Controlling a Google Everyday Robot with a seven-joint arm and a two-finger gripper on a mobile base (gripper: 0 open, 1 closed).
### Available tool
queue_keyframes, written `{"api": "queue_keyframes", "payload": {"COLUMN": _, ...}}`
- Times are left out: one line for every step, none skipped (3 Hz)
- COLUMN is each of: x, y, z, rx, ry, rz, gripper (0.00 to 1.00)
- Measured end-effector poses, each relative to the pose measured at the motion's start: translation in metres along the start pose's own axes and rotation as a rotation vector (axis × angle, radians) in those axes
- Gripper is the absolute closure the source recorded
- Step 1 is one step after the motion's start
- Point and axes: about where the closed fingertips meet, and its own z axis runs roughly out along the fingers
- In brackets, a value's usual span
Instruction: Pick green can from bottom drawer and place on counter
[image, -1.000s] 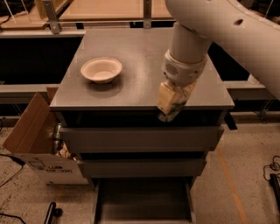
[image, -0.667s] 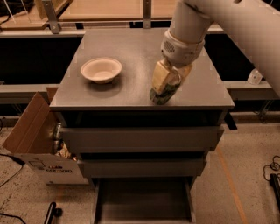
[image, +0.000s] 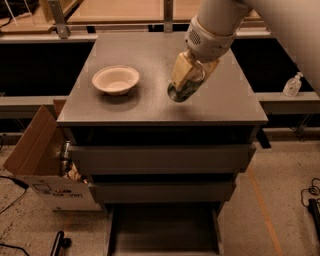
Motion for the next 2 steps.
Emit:
{"api": "queue_keyframes", "payload": {"x": 0.008, "y": -0.002, "z": 0.005, "rx": -0.010, "ry": 0.007, "rz": 0.014, "gripper": 1.00}}
{"api": "queue_keyframes", "payload": {"x": 0.020, "y": 0.005, "z": 0.018, "rx": 0.000, "ry": 0.092, "rz": 0.011, "gripper": 1.00}}
